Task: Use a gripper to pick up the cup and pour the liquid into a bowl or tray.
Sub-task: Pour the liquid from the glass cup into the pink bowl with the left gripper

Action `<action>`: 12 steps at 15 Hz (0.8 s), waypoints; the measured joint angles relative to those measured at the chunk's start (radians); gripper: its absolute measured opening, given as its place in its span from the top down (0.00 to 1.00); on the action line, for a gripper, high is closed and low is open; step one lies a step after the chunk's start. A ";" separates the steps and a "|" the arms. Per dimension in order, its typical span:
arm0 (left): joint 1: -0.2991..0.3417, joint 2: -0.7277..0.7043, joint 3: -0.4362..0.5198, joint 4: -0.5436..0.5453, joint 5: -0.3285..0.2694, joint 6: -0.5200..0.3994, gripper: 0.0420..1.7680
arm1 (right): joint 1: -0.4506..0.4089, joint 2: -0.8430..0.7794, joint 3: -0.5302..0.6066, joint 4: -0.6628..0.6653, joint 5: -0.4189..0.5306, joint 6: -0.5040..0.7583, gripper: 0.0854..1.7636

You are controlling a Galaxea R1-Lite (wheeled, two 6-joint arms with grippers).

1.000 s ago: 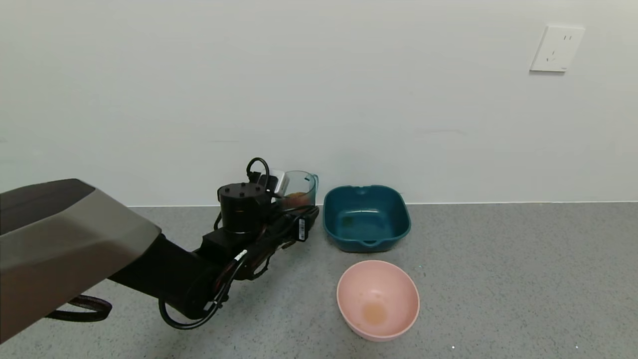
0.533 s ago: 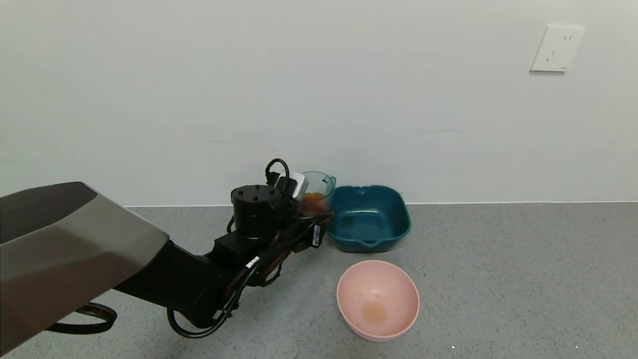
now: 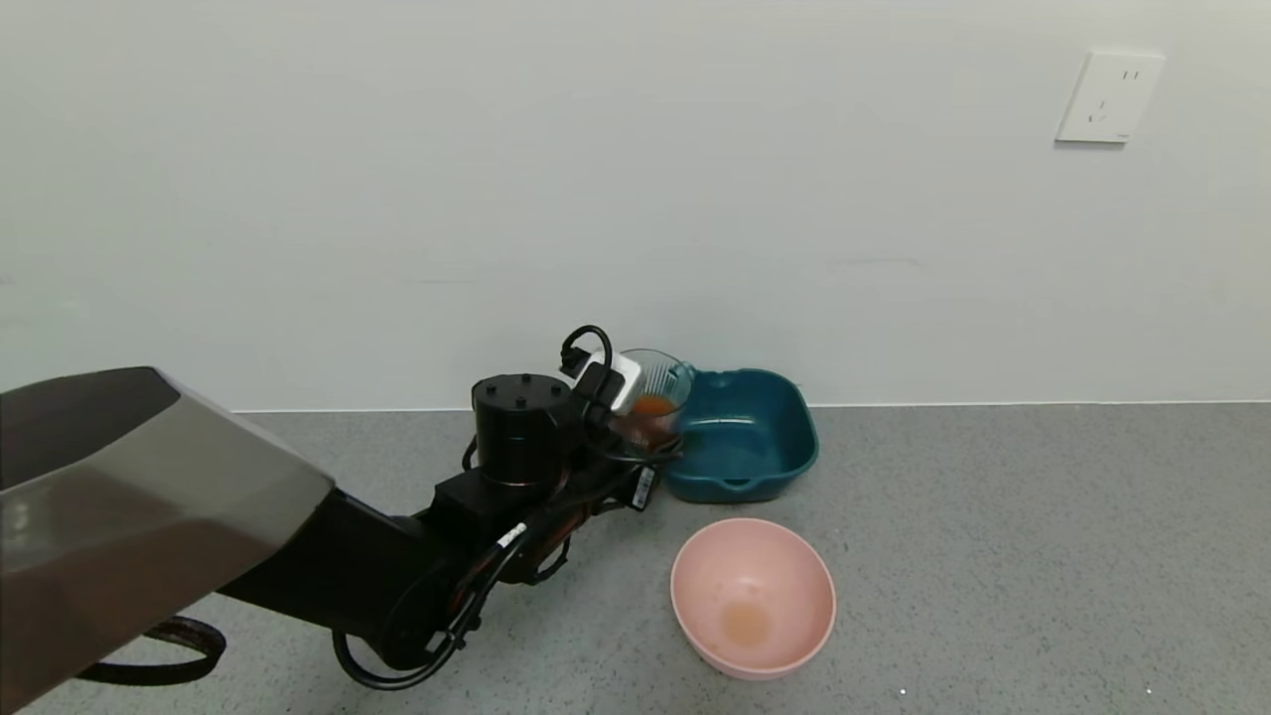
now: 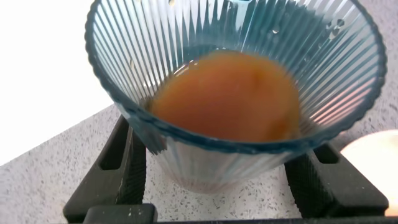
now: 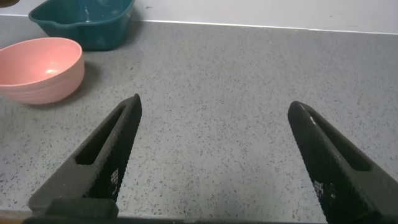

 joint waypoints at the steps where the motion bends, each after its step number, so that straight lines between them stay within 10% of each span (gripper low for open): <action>1: -0.006 -0.003 0.004 0.000 0.000 0.016 0.29 | 0.000 0.000 0.000 0.000 0.000 0.000 0.03; 12: -0.059 -0.021 0.026 -0.001 0.007 0.223 0.29 | 0.000 0.000 0.000 -0.001 0.000 0.000 0.03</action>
